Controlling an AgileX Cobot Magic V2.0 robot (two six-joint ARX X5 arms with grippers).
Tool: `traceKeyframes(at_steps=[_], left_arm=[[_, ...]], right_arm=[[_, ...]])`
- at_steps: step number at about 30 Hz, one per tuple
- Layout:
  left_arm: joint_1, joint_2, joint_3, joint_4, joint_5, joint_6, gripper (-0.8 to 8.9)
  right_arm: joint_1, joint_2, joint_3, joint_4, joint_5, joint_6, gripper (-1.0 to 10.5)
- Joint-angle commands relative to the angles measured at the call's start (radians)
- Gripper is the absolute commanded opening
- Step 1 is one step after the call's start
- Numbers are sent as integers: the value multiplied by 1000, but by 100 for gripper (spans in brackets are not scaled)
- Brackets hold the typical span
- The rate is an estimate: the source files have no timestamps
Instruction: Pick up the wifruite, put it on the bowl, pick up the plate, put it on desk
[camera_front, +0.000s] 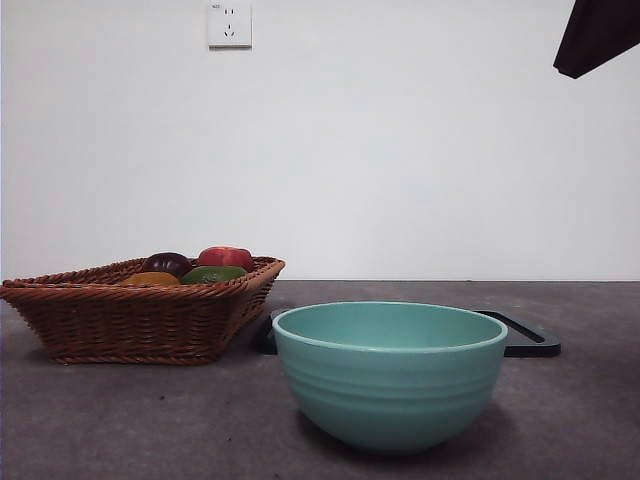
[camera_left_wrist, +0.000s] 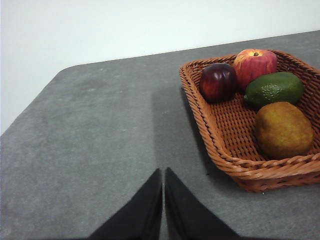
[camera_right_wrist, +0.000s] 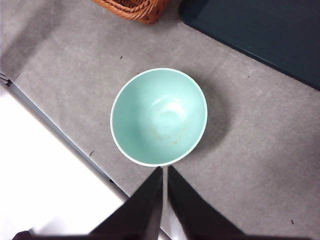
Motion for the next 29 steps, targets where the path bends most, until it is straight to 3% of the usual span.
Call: traceKeyframes(at_steps=[1,26,29], left_arm=[[3,-2,-20,-9,-3,-11,8],[3,-2,-20,-9,-3,-11,8],[3,-2,-20,-9,-3,-11,8]], right_arm=[[10,5,17,10,0,-2,6],[9,5,17,15,1,-16,6],[-16,-5,15,56,87,-71,6]])
